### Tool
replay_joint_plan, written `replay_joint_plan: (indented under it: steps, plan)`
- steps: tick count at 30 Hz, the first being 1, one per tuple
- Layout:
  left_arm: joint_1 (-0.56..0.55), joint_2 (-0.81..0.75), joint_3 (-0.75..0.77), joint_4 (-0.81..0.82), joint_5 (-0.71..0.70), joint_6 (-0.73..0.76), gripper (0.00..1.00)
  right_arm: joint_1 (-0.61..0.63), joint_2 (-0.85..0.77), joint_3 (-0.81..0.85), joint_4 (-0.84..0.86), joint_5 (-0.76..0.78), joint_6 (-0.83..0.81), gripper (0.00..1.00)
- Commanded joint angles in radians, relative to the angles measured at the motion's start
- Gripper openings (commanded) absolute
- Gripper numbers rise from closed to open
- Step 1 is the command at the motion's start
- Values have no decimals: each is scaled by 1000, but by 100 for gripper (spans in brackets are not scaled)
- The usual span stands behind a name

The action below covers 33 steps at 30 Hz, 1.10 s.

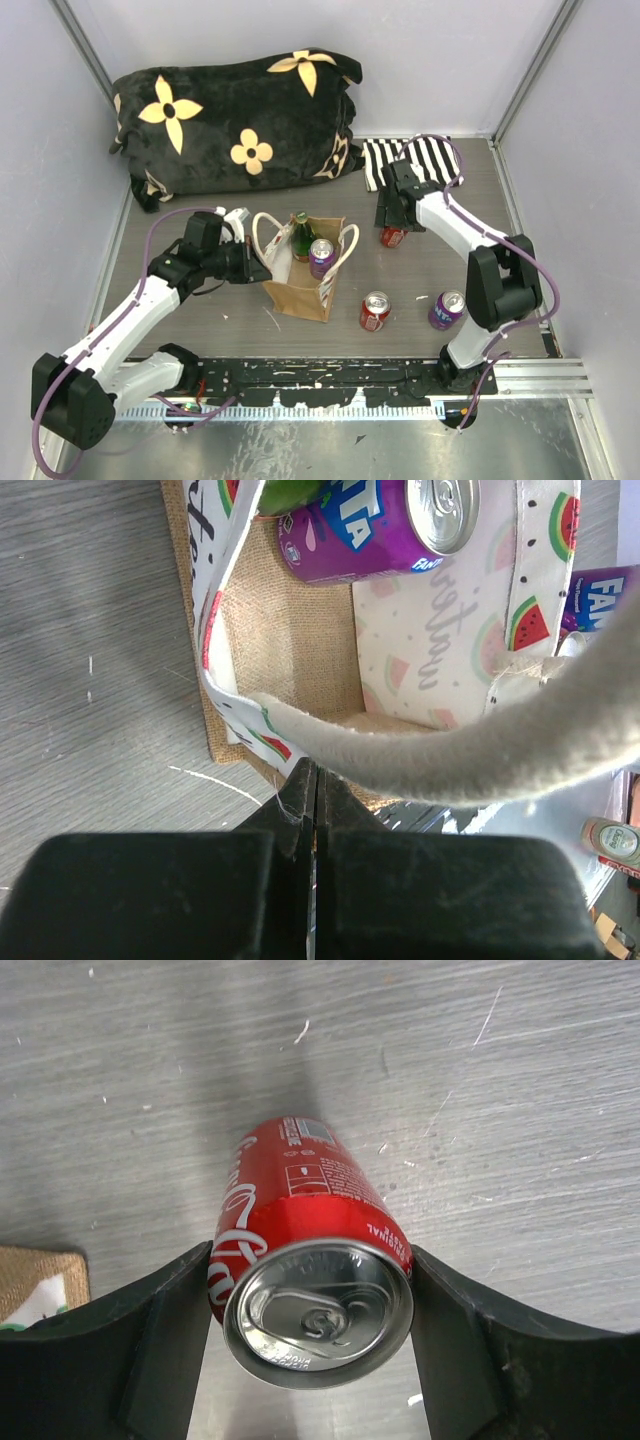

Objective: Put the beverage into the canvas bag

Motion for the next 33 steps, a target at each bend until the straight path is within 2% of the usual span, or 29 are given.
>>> replay_joint_plan:
  steps: [1,4,8,10,14,16,19,23,27,33]
  plan:
    - [11,23,24,8,-23,20,0,-13,65,200,-323,-74,-33,1]
    - [12,32,24,19,-18,19,0,-27,95,251,-386,-86,-58,1]
    - [11,35,24,30,-16,17,0,-32,116,251,-384,-124,-70,2]
    - [11,35,24,33,-17,15,0,-32,133,257,-381,-140,-72,14]
    - [12,31,24,31,-21,21,3,-32,125,262,-353,-167,-71,54]
    - [12,30,26,29,-21,26,12,-32,107,262,-334,-172,-78,66]
    - [12,32,32,29,-5,34,28,-31,79,254,-311,-165,-83,76]
    - [12,37,48,30,26,35,48,-31,65,240,-309,-168,-85,81]
    - [11,39,80,31,45,43,61,-30,52,210,-293,-180,-77,83]
    - [11,38,124,28,46,52,65,-28,64,201,-289,-177,-66,81]
